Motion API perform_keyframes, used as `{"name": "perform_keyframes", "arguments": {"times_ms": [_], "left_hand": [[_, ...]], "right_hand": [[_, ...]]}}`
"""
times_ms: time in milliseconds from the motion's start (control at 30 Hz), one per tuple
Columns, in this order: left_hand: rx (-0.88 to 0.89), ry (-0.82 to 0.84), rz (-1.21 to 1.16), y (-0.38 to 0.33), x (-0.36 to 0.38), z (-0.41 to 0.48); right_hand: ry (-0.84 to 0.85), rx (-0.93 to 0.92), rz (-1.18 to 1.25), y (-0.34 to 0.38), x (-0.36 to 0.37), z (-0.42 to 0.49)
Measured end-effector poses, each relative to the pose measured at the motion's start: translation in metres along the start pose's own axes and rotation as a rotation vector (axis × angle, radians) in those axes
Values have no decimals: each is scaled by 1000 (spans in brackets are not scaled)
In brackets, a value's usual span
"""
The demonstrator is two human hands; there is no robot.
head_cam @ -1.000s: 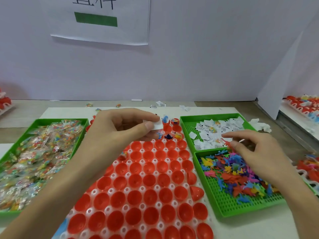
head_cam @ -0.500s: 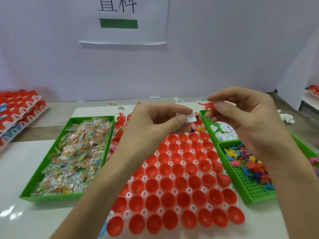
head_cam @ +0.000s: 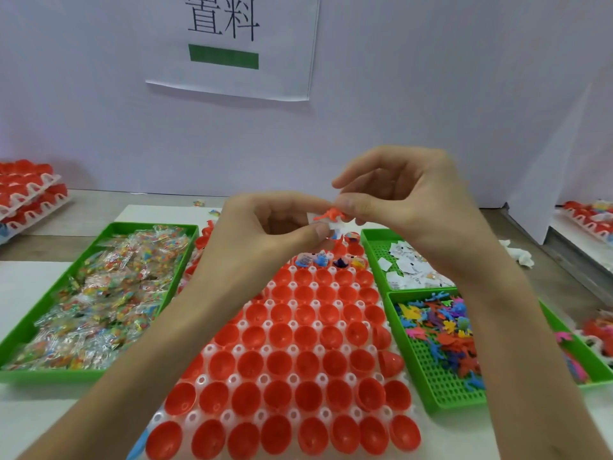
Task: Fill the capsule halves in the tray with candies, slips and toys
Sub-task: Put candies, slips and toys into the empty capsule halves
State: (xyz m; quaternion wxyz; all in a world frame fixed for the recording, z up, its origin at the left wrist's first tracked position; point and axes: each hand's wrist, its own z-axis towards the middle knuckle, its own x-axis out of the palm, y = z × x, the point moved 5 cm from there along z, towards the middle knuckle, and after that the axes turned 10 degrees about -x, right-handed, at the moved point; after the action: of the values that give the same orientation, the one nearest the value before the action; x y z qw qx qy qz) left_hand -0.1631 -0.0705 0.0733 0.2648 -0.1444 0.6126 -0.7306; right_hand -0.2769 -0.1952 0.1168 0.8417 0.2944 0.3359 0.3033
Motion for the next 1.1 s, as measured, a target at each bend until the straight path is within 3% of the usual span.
{"name": "perform_keyframes", "arguments": {"times_ms": [567, 700, 933, 1100], "left_hand": [[69, -40, -115, -3, 0, -6], [43, -41, -126, -4, 0, -7], [-6, -25, -116, -5, -5, -5], [-101, 103, -82, -5, -15, -1]], "right_hand": [[9, 30, -104, 3, 5, 1], [88, 62, -39, 0, 7, 1], [85, 24, -1, 1, 8, 4], [85, -8, -21, 0, 11, 10]]}}
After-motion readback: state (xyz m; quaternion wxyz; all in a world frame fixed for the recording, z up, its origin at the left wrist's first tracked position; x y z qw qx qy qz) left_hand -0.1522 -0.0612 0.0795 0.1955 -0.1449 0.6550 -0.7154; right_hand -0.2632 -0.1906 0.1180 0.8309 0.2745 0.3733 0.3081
